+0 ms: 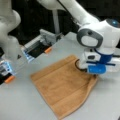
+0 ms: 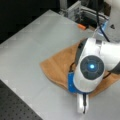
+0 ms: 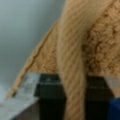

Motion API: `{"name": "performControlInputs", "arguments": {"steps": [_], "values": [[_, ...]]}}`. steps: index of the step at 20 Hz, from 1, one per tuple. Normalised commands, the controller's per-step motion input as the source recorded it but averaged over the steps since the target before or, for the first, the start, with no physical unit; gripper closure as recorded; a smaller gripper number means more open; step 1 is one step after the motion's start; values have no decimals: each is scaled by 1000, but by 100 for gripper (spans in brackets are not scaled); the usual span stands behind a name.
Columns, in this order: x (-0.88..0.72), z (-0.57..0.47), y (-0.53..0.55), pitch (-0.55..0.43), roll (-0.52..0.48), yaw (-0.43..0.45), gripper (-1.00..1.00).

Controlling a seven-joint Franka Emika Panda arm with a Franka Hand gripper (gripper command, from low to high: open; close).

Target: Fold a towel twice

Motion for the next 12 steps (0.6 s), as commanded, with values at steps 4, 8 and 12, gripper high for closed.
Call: {"name": "performControlInputs", "arguments": {"steps": [4,8,12], "values": [[-905,-66,-196,-364,-20,-104,100],[-601,-132,-86,-347,-3,-98,100],[-348,-143,14,-293,-4,-83,100]]}}
